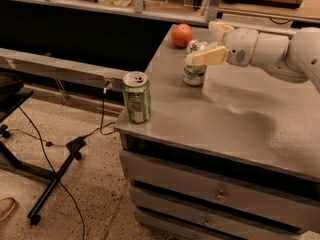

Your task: Place 7up can upright

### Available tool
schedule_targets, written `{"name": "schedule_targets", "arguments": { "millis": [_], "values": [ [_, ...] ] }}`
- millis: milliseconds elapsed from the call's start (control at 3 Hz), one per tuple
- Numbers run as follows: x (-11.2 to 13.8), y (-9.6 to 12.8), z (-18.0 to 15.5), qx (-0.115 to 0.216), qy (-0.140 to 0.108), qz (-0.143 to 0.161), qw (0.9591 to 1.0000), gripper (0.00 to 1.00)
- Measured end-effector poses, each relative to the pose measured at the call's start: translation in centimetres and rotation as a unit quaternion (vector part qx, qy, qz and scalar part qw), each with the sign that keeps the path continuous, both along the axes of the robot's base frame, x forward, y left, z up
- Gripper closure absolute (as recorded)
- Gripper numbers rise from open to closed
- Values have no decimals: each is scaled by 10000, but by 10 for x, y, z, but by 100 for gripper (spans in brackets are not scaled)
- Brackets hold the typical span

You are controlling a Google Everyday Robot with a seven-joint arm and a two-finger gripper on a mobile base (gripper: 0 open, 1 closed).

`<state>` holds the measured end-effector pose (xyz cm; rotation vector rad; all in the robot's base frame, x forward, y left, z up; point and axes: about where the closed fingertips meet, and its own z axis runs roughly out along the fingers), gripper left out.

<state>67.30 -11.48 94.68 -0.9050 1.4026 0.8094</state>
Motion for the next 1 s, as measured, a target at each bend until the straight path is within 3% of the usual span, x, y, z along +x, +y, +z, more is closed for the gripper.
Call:
{"name": "schedule_targets", "arguments": {
  "millis": [333,667,1000],
  "values": [
    [-11,-14,48,-226,-513,-44,9984,0],
    [-19,-32,85,-409,-835,-304,9952,0],
    [-20,-33,89,-427,-868,-337,9947,0]
  ]
}}
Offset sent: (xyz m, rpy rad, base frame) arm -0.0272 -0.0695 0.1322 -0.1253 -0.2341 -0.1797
